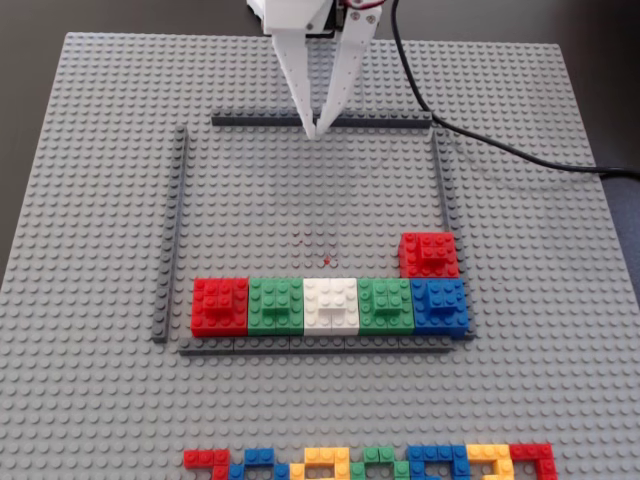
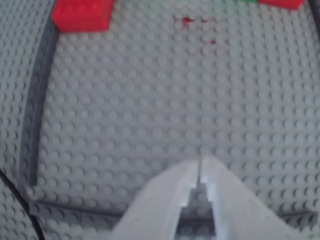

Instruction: Grab the cube and place it into the grid

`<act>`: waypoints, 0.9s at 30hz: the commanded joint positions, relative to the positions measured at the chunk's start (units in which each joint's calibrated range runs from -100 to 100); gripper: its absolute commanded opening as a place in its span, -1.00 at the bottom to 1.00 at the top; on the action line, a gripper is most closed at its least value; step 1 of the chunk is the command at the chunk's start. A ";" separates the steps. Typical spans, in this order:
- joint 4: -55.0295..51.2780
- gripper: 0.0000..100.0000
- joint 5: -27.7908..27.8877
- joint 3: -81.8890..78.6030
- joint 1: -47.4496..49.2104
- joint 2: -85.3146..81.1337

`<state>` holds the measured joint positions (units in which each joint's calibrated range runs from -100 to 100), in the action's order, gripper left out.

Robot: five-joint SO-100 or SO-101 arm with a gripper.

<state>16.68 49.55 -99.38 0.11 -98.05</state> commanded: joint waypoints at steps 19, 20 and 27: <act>-1.44 -1.00 -0.15 -0.53 -0.66 -1.95; -1.39 -1.00 -0.15 -0.53 -0.66 -1.95; -0.75 -1.00 -0.34 -0.53 -0.74 -1.95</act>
<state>14.77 49.50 -99.38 0.04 -98.05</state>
